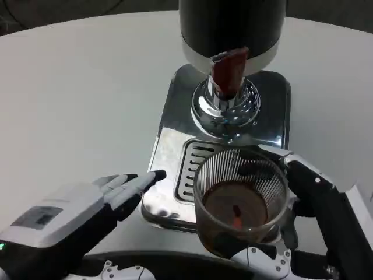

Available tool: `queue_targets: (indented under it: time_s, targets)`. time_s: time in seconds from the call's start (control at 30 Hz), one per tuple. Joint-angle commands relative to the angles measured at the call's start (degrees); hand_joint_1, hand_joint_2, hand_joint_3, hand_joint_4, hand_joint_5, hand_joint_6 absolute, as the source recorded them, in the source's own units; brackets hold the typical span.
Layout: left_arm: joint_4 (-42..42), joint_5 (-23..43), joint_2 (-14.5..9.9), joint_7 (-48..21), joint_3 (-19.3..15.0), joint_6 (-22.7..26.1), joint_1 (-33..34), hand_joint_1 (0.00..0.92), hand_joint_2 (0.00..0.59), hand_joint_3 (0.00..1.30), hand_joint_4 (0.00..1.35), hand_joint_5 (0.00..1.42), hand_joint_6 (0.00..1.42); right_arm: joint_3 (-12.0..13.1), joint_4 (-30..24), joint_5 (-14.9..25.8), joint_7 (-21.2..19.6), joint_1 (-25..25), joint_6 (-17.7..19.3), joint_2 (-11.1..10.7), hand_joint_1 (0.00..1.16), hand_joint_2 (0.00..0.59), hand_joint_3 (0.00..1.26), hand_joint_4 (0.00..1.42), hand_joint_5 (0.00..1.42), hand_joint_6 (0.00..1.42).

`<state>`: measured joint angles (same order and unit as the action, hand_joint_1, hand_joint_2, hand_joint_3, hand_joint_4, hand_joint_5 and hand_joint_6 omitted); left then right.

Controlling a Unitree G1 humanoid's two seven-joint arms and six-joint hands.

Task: Grasp the cup under the faucet to collect the drink, then remove the cup.

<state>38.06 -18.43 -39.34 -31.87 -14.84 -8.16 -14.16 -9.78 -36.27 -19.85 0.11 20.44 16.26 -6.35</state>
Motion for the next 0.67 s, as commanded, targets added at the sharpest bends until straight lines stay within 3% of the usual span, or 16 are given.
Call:
queue_targets:
  time_s: [0.03, 0.67]
  targets:
    - [1.02, 0.13, 0.29, 0.00, -0.59, 0.34, -1.56, 0.000, 0.073, 0.00, 0.00, 0.00, 0.00, -0.65, -1.61, 1.10, 0.08, -0.14, 1.87, 0.24, 0.85, 0.197, 0.98, 1.14, 1.38, 1.35]
    - [2.03, 0.21, 0.79, 0.20, -1.91, -0.30, -3.68, 0.000, 0.073, 0.00, 0.00, 0.00, 0.00, -1.10, -2.57, 0.89, -0.07, 1.19, 2.07, 0.02, 0.84, 0.195, 0.98, 1.14, 1.38, 1.35]
